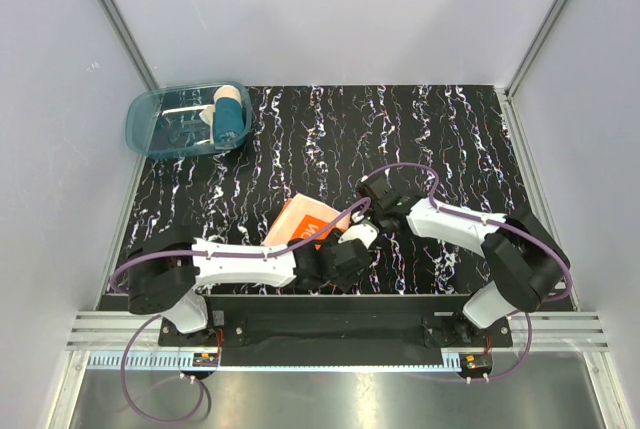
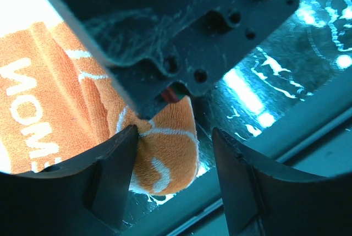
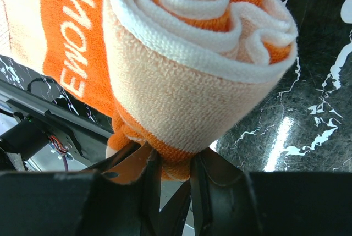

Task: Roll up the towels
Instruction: Roll the towel

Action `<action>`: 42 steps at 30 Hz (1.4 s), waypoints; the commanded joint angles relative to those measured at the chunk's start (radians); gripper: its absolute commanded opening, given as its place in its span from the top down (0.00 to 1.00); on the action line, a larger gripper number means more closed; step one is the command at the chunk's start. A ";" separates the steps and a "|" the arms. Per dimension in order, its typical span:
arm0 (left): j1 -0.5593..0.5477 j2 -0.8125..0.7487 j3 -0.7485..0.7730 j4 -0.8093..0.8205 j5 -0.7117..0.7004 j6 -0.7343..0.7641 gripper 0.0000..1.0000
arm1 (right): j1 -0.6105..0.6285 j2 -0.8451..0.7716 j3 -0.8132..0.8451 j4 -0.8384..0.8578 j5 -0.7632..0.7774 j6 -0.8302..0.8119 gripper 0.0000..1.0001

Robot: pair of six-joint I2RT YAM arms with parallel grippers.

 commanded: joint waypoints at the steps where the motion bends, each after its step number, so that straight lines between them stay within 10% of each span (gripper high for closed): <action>1: -0.002 0.032 -0.008 -0.021 -0.064 -0.023 0.37 | 0.017 0.005 0.025 -0.050 0.012 -0.011 0.76; 22: -0.001 0.114 -0.134 -0.069 -0.067 -0.104 0.75 | 0.014 -0.032 0.076 -0.155 0.023 -0.051 0.75; 26: 0.006 0.104 -0.140 -0.046 -0.020 -0.078 0.81 | 0.000 -0.058 0.074 -0.193 0.064 -0.054 0.60; 30: 0.027 0.063 -0.140 -0.024 0.050 -0.067 0.81 | -0.027 -0.081 0.085 -0.267 0.124 -0.063 0.20; 42: 0.147 -0.084 -0.157 0.046 0.258 -0.040 0.84 | -0.214 -0.306 0.133 -0.437 0.340 -0.091 0.09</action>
